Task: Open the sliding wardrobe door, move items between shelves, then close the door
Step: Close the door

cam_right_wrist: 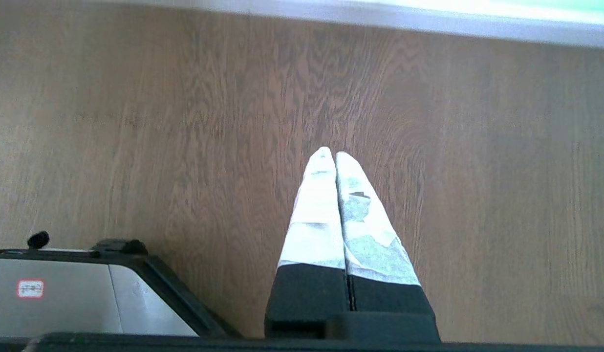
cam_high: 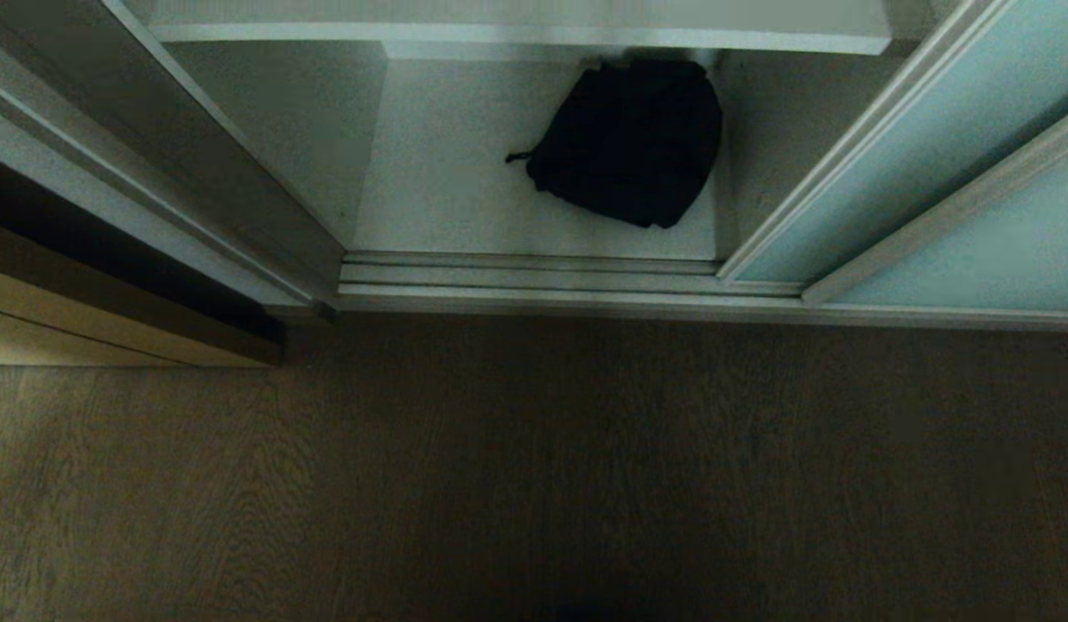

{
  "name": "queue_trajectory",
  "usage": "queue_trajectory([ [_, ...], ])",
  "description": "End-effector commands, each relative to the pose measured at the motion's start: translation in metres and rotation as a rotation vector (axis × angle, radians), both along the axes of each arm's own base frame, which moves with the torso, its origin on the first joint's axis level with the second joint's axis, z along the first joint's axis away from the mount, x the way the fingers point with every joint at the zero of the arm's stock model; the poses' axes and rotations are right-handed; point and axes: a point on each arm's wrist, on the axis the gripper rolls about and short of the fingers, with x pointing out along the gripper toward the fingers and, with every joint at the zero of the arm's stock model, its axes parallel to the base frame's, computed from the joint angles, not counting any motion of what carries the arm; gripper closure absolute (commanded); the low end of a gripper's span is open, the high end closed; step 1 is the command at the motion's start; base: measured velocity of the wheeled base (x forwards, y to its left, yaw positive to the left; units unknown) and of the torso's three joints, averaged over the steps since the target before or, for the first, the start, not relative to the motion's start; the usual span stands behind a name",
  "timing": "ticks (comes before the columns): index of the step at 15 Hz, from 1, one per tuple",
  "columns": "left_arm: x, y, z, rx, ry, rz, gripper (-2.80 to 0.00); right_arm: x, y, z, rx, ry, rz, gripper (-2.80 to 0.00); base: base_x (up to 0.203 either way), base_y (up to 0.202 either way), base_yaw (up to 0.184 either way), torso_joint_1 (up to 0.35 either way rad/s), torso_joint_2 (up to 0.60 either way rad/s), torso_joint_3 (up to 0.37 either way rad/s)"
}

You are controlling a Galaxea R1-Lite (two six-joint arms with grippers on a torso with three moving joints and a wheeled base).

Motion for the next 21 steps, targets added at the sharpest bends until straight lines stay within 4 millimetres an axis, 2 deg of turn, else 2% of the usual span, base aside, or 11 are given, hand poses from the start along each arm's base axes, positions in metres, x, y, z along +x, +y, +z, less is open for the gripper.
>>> queue_trajectory([
  [1,0.0000,0.0000,0.0000,-0.001,-0.001,0.002,0.00,0.0001,0.0000,0.0001,0.000,0.000,0.001,0.00,0.000,0.000,0.000,-0.003,0.00,0.204],
  [21,0.0000,0.0000,0.0000,-0.002,-0.001,0.000,0.00,0.0001,0.0000,0.0001,0.000,0.000,0.000,0.00,0.000,0.000,0.000,0.002,0.00,0.201],
])
